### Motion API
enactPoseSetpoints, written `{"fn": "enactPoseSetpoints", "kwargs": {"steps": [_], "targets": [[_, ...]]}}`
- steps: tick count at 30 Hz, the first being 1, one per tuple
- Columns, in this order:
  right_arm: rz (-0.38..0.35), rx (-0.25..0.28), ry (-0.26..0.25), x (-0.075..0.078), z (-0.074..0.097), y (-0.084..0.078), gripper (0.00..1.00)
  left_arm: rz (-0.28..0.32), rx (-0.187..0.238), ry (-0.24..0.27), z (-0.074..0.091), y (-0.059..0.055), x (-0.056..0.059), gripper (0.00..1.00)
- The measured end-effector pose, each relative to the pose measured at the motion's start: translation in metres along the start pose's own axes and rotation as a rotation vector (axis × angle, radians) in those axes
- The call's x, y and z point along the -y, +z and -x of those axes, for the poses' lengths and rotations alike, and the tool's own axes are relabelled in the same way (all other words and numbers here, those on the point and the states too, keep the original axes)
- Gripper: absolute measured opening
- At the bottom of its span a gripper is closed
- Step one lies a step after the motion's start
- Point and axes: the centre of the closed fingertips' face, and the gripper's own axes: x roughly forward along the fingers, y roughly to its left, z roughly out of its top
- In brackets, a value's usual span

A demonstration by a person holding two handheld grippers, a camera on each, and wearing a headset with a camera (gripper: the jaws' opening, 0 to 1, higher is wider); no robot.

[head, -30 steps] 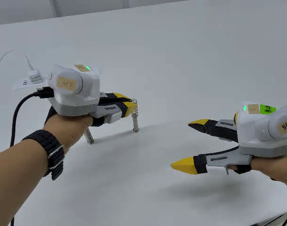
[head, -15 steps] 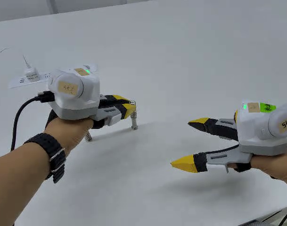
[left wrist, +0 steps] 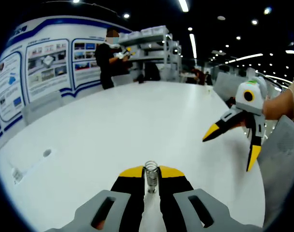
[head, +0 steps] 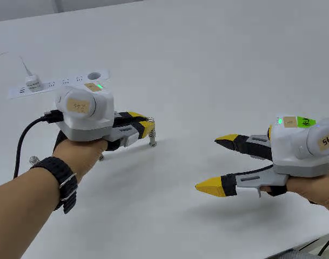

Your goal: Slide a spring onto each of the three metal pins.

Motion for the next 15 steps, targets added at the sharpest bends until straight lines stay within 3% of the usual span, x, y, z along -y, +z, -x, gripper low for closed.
{"fn": "enactPoseSetpoints", "kwargs": {"steps": [15], "targets": [[-0.009, -0.002, 0.005, -0.0024, -0.0012, -0.0018, 0.74, -0.014, -0.012, 0.006, -0.0041, -0.0100, 0.0026, 0.09]]}}
